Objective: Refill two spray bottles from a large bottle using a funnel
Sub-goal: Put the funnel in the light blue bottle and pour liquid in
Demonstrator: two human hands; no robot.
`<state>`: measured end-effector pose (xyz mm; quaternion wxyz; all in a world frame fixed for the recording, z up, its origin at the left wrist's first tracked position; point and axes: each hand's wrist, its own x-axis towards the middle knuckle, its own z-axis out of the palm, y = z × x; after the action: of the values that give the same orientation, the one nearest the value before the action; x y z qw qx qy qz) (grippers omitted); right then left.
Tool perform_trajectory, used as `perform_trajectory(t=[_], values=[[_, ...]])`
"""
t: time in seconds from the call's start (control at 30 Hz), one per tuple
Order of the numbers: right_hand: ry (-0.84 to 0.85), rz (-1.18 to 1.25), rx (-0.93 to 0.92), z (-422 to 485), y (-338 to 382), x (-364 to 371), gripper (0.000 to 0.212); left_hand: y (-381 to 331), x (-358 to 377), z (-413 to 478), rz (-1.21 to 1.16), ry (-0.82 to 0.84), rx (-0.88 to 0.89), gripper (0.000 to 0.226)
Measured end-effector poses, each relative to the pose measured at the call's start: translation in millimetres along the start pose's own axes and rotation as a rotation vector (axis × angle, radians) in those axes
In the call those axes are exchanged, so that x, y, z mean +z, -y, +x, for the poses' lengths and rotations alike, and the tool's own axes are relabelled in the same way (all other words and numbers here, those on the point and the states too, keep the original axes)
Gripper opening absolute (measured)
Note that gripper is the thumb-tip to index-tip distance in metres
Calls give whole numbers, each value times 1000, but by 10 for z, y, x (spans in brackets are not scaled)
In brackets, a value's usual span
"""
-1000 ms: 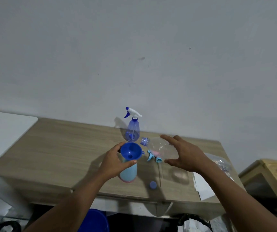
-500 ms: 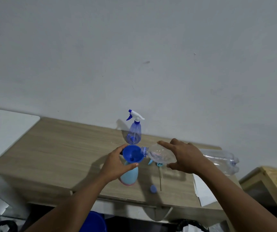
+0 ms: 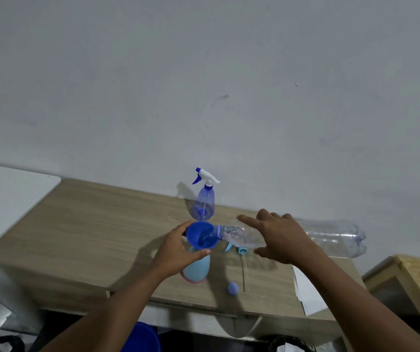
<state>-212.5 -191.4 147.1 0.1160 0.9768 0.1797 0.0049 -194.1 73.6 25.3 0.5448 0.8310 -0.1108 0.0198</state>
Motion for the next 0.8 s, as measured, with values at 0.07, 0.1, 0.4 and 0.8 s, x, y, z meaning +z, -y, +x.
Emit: perform_trajectory(t=[0.07, 0.1, 0.4, 0.8], values=[[-8, -15, -3, 3, 12, -8, 92, -2, -5, -6, -3, 2, 2, 66], [-11, -19, -3, 0, 17, -9, 92, -3, -7, -8, -3, 2, 4, 65], [-62, -34, 8, -65, 9, 36, 88, -24, -5, -27, 0, 14, 11, 65], [-94, 478, 160, -318, -13, 397, 91, 24, 46, -51, 6, -13, 14, 69]])
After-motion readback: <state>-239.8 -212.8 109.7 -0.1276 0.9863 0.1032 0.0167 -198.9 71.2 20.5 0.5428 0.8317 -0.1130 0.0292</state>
